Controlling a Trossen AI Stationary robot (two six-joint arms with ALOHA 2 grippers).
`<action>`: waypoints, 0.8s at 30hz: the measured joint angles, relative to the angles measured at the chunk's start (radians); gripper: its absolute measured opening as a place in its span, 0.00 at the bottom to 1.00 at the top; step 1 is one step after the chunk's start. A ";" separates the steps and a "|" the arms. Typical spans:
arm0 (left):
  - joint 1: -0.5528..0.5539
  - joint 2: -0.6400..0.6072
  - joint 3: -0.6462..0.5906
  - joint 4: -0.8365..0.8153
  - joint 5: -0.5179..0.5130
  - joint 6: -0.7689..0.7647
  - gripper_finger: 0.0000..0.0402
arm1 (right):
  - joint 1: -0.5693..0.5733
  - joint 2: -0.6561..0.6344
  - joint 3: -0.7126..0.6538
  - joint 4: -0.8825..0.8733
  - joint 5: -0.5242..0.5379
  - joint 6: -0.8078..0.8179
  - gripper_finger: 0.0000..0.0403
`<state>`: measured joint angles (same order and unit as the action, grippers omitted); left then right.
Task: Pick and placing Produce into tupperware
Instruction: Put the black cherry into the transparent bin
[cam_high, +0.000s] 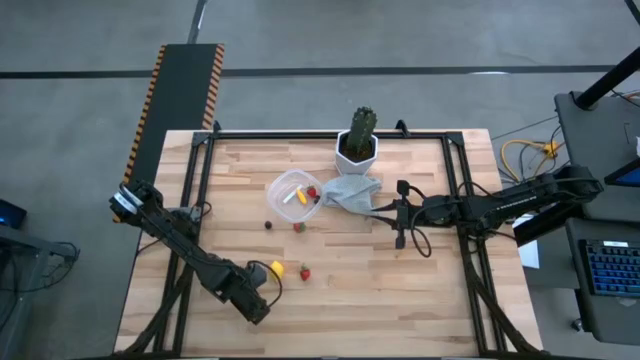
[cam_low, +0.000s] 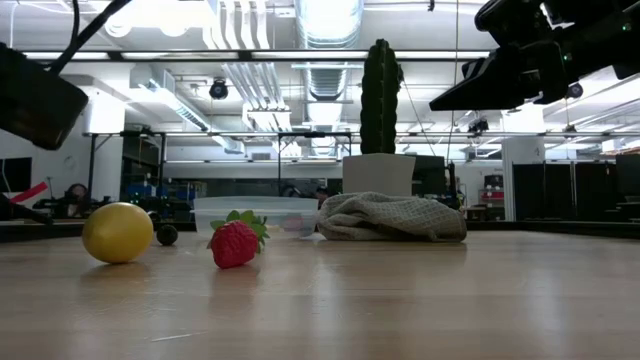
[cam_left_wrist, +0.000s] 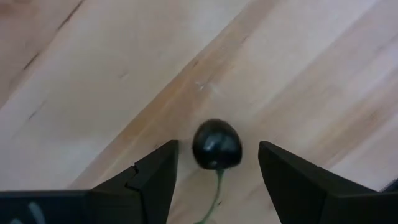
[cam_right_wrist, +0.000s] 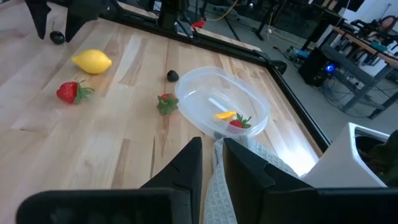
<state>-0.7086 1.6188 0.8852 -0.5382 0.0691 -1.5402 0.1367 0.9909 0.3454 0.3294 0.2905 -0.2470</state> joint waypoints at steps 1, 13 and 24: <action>0.000 0.000 0.000 0.002 0.003 0.000 0.52 | 0.000 0.000 0.000 0.000 0.000 0.000 0.14; 0.002 0.000 -0.005 0.008 0.006 -0.001 0.52 | 0.000 0.000 0.000 0.002 0.000 0.000 0.14; 0.002 -0.003 -0.019 0.020 0.006 -0.024 0.52 | 0.000 0.000 0.000 0.001 0.000 0.000 0.14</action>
<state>-0.7067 1.6157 0.8661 -0.5186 0.0753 -1.5647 0.1365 0.9909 0.3454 0.3304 0.2909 -0.2470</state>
